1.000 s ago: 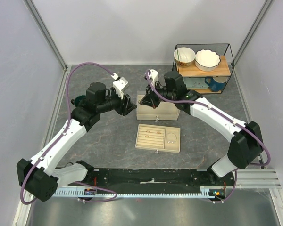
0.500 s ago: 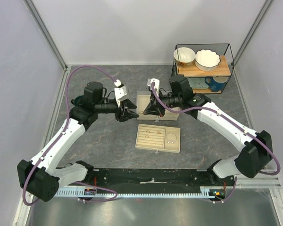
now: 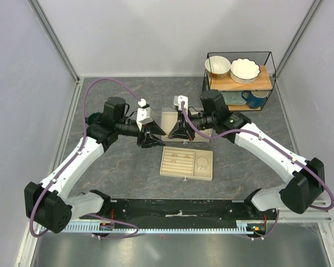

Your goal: Organize the mixed jewelry

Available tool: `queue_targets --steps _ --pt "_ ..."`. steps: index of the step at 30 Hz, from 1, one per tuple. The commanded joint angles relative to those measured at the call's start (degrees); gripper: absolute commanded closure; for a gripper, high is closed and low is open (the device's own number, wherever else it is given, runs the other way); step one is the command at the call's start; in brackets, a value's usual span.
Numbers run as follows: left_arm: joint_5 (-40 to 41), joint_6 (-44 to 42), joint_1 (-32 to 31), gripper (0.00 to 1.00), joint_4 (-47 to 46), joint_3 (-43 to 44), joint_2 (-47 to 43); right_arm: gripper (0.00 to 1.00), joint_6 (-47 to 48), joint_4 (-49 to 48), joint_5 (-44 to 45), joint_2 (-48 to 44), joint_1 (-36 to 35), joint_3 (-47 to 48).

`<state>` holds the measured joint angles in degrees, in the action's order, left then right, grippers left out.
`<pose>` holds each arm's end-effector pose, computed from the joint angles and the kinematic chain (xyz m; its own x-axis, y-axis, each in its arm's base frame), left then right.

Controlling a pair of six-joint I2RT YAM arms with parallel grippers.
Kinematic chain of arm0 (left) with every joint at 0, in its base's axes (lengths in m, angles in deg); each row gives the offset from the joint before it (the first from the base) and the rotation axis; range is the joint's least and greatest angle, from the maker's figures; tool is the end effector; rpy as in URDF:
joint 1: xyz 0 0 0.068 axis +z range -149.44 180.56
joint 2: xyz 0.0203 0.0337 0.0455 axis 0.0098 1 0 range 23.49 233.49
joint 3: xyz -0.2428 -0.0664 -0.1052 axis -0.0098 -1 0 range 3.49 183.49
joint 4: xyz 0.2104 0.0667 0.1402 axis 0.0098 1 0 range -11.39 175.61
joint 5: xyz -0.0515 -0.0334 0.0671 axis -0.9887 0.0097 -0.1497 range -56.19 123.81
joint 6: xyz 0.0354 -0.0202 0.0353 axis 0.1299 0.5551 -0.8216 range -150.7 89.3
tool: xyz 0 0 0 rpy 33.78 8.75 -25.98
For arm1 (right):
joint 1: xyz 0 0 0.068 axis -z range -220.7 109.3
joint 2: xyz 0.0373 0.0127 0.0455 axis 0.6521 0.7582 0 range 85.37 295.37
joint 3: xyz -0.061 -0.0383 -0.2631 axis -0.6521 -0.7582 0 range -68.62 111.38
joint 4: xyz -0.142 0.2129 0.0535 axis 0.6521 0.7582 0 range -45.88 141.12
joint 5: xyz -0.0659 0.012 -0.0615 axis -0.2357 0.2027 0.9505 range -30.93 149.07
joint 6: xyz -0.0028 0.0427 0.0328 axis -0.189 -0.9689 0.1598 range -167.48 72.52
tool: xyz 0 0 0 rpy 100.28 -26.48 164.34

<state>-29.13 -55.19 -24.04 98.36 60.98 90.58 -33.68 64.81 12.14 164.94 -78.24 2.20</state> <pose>0.2118 -0.1319 0.3309 -0.0345 0.2233 -0.9741 0.9994 -0.0022 -0.0359 0.2292 0.2090 0.3468 -0.1589 -0.3275 -0.9314 -0.9869 0.0779 0.1410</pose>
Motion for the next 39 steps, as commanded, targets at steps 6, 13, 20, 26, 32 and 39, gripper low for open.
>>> queue_targets --steps 6,13,20,26,32,39 --pt "1.1 1.9 -0.1 0.48 -4.6 -0.4 0.0 1.0 1.1 -1.7 -1.9 0.1 -1.2 0.7" --pt "1.0 3.7 -0.2 0.56 -5.0 0.2 0.9 1.0 1.0 -2.4 -1.8 0.2 -1.7 0.7" --pt "0.8 4.6 -0.4 0.71 -5.0 0.3 1.7 1.0 0.9 -3.1 -1.2 0.3 -1.8 0.5" --pt "0.7 5.2 -0.4 0.77 -5.0 0.4 1.6 1.0 1.1 -3.1 -0.7 0.1 -1.9 0.2" --pt "1.3 5.3 -0.4 0.84 -5.1 0.3 0.9 1.0 1.7 -3.1 -0.1 -0.6 -2.0 -0.9" --pt "1.3 5.5 -0.4 0.92 -5.2 0.2 0.8 1.0 2.1 -3.0 0.1 -1.3 -2.0 -1.6"
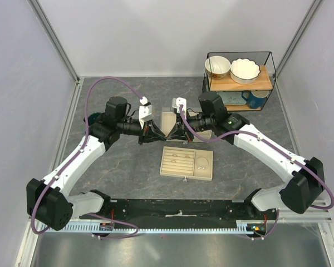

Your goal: Organize the mixed jewelry

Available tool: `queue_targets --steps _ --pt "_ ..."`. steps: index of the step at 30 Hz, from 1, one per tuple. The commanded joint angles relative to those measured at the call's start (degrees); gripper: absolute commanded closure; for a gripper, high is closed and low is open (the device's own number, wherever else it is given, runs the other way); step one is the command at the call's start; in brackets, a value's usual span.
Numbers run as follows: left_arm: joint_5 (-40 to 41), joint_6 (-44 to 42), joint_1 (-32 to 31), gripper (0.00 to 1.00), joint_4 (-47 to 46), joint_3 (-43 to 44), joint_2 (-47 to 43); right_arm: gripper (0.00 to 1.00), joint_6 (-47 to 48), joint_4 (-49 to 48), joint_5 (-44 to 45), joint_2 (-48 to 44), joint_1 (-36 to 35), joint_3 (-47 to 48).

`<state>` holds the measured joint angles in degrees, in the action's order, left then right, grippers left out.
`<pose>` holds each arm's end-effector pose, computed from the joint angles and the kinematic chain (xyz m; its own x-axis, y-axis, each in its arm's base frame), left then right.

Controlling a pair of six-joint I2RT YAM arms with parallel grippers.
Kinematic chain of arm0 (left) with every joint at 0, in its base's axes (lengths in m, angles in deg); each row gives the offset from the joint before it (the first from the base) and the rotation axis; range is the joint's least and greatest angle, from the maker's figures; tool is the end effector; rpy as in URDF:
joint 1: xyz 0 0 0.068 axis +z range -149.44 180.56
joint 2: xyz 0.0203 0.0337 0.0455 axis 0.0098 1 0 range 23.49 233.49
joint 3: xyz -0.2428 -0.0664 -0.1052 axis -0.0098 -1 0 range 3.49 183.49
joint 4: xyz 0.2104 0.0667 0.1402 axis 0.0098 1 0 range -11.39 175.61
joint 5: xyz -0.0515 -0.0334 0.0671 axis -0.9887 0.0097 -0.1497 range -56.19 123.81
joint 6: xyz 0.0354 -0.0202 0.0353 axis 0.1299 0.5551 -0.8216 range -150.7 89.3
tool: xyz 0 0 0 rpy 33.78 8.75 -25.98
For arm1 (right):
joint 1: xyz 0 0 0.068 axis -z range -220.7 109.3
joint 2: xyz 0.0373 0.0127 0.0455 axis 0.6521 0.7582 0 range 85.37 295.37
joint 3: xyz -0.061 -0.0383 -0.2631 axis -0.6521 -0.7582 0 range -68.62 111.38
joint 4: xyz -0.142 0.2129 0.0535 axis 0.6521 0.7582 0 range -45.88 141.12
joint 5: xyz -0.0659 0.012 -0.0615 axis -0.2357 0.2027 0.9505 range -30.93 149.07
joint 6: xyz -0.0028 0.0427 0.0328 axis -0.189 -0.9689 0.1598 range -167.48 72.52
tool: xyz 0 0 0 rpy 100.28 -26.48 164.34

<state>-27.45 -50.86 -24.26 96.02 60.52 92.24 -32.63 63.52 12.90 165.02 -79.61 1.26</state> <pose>0.2193 -0.1359 0.3243 -0.1056 0.2315 -0.9671 0.9943 0.0374 -0.0996 0.2253 0.2150 0.3426 -0.1295 -0.3326 -0.9341 -0.9914 0.0599 0.1161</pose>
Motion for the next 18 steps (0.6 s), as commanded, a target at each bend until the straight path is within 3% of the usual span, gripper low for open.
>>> queue_targets --steps 1,7,10,12,18 --pt "-0.4 1.2 -0.1 0.95 -2.8 0.6 -0.9 1.0 1.1 -1.7 -0.8 -1.3 -0.6 -0.6" --pt "-0.5 1.5 -0.1 0.98 -2.8 0.4 -1.2 0.99 1.7 -1.6 -0.5 -1.3 -0.5 -1.2" --pt "-0.2 2.1 0.1 0.99 -2.9 0.3 -1.5 0.89 2.4 -1.2 0.5 -1.6 -0.5 -1.4" --pt "-0.3 2.2 0.1 0.99 -2.9 0.2 -1.8 0.77 3.2 -0.8 1.5 -1.8 -0.5 -1.6" --pt "0.3 2.1 0.5 0.98 -2.9 0.1 -2.0 0.58 5.7 1.4 3.1 -3.3 -0.5 -2.3"
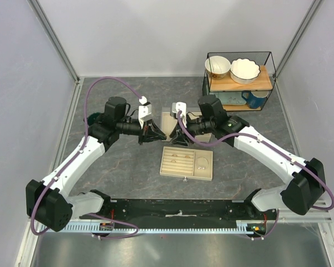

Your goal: Organize the mixed jewelry

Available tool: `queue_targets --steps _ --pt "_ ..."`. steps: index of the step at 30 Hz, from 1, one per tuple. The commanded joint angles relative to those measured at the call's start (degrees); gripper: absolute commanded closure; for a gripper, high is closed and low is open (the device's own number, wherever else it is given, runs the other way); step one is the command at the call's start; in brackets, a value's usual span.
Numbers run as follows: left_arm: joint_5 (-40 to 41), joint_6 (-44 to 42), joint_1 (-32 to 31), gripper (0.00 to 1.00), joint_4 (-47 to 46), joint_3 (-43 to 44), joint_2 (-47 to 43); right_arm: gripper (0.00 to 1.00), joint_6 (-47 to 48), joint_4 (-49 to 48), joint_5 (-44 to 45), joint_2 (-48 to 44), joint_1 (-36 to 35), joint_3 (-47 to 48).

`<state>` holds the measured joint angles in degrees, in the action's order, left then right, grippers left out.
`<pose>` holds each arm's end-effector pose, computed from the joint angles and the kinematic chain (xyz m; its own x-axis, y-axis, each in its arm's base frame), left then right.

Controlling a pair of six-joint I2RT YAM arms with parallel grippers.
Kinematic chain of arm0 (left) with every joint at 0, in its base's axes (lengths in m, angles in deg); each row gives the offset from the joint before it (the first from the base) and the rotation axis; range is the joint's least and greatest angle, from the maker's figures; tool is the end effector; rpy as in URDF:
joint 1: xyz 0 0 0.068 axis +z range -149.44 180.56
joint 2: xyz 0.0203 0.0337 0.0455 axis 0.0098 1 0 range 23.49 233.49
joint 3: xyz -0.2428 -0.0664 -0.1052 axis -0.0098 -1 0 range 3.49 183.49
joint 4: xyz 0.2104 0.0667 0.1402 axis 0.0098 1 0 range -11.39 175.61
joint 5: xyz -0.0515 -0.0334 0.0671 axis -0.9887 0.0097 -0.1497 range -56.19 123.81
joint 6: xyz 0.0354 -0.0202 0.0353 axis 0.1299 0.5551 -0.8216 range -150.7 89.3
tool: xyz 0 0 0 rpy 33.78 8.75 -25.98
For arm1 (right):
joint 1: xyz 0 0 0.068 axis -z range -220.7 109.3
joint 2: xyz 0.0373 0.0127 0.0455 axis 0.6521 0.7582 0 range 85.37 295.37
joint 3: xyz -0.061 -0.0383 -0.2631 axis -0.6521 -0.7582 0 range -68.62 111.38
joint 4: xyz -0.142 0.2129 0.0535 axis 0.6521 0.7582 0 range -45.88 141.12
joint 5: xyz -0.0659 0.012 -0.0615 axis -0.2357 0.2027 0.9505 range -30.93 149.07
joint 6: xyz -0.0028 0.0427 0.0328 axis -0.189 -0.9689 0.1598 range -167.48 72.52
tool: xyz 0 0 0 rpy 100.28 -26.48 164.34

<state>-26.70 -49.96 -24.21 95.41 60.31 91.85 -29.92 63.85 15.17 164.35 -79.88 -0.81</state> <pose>0.2188 -0.1352 0.3253 -0.1094 0.2294 -0.9672 0.9936 0.0533 -0.0998 0.2223 0.2132 0.3328 -0.1031 -0.3644 -0.9255 -0.9938 0.0762 0.0807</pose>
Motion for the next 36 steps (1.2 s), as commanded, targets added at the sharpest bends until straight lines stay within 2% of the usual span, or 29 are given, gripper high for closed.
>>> queue_targets --steps 1,5,10,14,23,31,36 --pt "-0.5 1.2 0.5 0.99 -2.1 0.4 -1.6 0.56 3.4 1.6 1.7 -3.1 -0.4 -0.3" --pt "1.2 -1.3 0.5 0.98 1.6 2.4 -0.3 0.47 5.5 3.6 4.7 -4.7 -0.4 -0.1" --pt "9.0 -7.4 -1.9 0.98 9.4 5.8 2.9 0.42 6.4 4.6 12.3 -7.3 0.8 -0.7" --pt "20.9 -12.7 -8.8 0.98 14.6 7.6 6.2 0.42 4.4 4.1 17.2 -8.8 4.4 -0.9" --pt "33.0 -16.4 -17.0 0.98 18.4 10.8 16.3 0.42 -1.8 -0.7 23.9 -15.3 17.5 -6.5" --pt "41.4 -19.6 -25.1 0.98 19.7 14.4 24.5 0.42 -6.1 -3.2 36.3 -19.0 20.5 -11.5" --pt "45.7 -21.2 -28.8 0.98 21.3 17.3 30.7 0.42 -8.1 -3.6 38.4 -19.1 22.2 -12.8"
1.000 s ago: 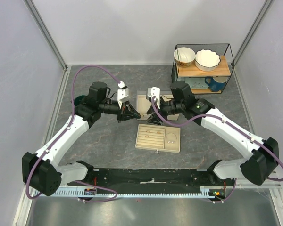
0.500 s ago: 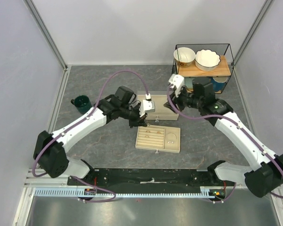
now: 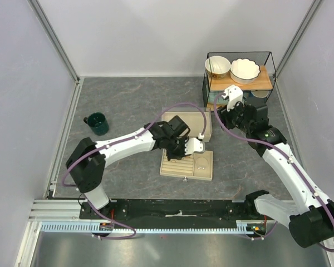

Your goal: Organize the mixed jewelry

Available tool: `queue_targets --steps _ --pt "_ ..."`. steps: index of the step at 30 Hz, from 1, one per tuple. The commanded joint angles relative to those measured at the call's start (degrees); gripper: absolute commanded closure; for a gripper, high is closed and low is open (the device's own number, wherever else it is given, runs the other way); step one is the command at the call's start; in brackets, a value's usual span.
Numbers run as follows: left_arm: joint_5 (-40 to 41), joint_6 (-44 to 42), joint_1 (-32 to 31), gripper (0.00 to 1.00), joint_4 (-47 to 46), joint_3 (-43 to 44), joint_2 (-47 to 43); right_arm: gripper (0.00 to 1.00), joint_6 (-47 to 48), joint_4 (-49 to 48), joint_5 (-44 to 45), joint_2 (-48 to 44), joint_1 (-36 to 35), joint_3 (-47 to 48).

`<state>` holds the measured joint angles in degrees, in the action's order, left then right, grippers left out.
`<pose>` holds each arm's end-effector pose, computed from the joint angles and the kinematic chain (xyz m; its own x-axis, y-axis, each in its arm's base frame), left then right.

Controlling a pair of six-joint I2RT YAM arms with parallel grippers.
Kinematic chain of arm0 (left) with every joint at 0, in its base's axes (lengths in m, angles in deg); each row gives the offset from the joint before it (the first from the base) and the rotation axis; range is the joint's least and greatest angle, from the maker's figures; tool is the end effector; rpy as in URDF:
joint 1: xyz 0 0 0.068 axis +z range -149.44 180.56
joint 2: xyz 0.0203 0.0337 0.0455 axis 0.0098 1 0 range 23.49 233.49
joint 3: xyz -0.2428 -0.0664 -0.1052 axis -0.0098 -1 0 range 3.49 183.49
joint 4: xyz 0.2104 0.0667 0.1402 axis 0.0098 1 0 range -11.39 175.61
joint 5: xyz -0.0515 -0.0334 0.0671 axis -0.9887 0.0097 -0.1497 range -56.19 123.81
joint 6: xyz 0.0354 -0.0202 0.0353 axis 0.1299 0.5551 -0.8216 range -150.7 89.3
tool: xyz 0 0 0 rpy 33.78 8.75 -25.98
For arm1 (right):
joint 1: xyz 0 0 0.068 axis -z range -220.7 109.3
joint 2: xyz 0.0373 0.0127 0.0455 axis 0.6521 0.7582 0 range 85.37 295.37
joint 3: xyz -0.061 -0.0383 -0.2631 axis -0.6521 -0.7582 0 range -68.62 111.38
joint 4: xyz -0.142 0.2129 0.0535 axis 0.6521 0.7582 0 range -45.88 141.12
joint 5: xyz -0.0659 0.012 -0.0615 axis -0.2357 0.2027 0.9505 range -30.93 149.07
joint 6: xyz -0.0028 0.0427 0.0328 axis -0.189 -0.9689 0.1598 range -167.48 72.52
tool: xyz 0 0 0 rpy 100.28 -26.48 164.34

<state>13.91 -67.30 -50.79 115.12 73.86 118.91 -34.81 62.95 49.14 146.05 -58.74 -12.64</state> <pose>0.2051 -0.2759 0.2325 0.0573 0.8260 -0.5607 0.9983 -0.0396 0.0437 0.2261 0.0802 0.3398 -0.2705 -0.3153 -0.9096 -0.5276 0.8389 -0.1339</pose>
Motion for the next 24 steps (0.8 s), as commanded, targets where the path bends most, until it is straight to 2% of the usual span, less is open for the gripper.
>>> queue_targets --steps 1,10,24 --pt "5.1 -4.2 -2.4 0.98 1.7 4.7 4.5 0.42 -3.3 -2.7 4.7 -0.7 1.4 -1.0" --pt "8.3 -5.8 -4.4 0.98 2.2 7.7 10.2 0.42 -5.0 -2.7 1.2 0.5 7.1 -1.4" --pt "9.7 -6.8 -6.0 0.98 3.0 10.8 14.1 0.43 -5.4 -2.9 -2.3 0.1 9.1 -2.6"
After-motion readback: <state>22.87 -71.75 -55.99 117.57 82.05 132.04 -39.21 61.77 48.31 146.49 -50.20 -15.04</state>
